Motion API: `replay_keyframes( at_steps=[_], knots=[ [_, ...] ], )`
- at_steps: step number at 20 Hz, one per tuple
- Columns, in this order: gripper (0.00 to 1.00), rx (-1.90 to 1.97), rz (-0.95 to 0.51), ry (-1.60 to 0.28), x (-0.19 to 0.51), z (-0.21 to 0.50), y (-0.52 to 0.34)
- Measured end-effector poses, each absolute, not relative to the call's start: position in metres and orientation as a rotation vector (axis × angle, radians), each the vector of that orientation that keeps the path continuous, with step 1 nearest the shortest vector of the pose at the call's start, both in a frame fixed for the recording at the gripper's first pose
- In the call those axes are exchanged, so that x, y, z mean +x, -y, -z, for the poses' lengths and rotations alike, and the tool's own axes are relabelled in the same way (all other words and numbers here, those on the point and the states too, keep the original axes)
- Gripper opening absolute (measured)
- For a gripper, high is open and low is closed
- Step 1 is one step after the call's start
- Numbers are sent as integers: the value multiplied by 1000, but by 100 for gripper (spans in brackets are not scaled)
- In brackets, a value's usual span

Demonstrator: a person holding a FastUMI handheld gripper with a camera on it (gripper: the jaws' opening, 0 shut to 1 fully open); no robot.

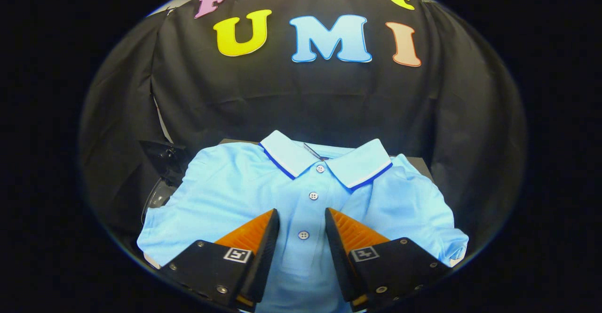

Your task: Put the clothes into the washing machine and then close the washing machine lid.

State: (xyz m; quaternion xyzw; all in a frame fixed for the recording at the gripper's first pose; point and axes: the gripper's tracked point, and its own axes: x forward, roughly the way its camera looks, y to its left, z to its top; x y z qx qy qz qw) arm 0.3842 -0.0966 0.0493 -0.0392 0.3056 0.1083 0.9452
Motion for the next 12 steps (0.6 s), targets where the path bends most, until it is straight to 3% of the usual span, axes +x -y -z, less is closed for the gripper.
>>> replay_keyframes(
  at_steps=[5, 8, 12],
  knots=[
    [10, -40, -274, -596, 381, -51, 91],
    [0, -40, -277, -590, 380, -51, 89],
    [0, -61, -293, -569, 379, -54, 88]
  ],
)
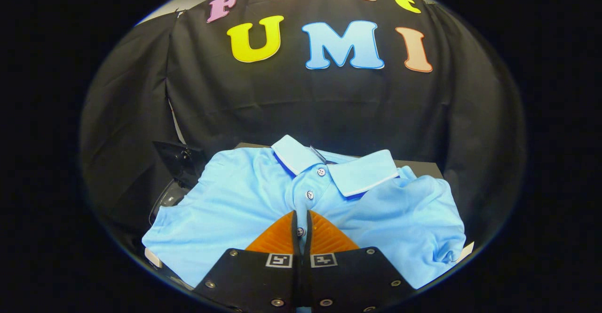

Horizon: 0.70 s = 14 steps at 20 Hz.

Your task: Put the clothes into the washing machine and then close the washing machine lid.

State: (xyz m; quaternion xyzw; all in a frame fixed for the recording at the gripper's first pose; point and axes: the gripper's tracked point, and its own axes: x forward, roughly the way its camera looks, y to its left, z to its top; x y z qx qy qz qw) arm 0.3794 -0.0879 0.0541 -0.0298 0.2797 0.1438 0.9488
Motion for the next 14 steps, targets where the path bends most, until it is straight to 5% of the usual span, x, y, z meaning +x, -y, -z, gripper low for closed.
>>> replay_keyframes(
  at_steps=[14],
  knots=[
    [0, 115, -281, -387, 368, -118, 70]
  ],
)
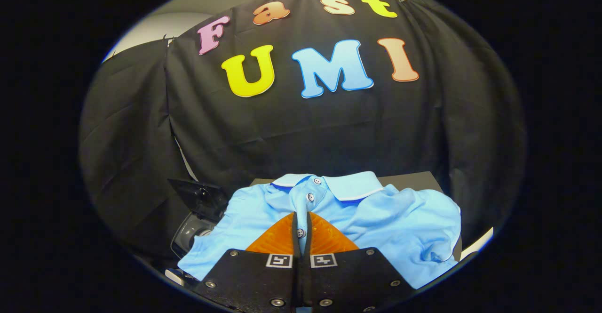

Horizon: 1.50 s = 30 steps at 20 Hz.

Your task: Put the clothes into the washing machine and then close the washing machine lid.

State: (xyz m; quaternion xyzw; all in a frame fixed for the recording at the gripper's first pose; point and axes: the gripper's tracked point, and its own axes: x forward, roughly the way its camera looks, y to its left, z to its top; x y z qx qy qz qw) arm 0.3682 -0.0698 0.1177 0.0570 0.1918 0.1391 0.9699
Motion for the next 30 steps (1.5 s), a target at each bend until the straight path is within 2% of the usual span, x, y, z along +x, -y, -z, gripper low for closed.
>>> replay_keyframes(
  at_steps=[12, 30],
  knots=[
    [0, 141, -341, -222, 340, -191, -10],
    [0, 126, -443, -155, 317, -218, -141]
  ],
)
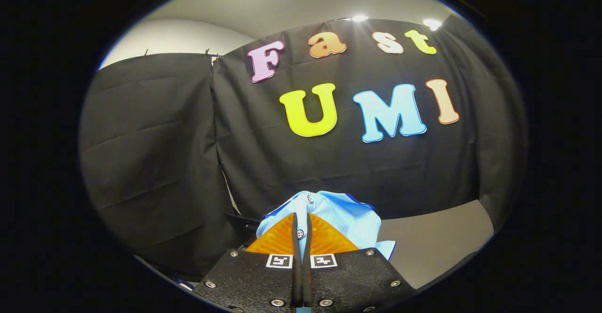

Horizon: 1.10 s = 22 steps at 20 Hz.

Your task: Put the clothes into the washing machine and then close the washing machine lid.

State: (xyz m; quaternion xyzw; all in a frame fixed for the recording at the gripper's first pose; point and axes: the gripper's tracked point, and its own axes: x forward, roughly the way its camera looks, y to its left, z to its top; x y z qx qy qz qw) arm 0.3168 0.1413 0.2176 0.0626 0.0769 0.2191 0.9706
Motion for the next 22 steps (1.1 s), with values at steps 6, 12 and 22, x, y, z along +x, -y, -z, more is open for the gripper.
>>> replay_keyframes(
  at_steps=[6, 12, 22],
  knots=[
    [0, 114, -479, -169, 316, -211, -185],
    [0, 101, -529, -191, 313, -199, -231],
    [0, 106, -605, -253, 302, -167, -295]
  ],
)
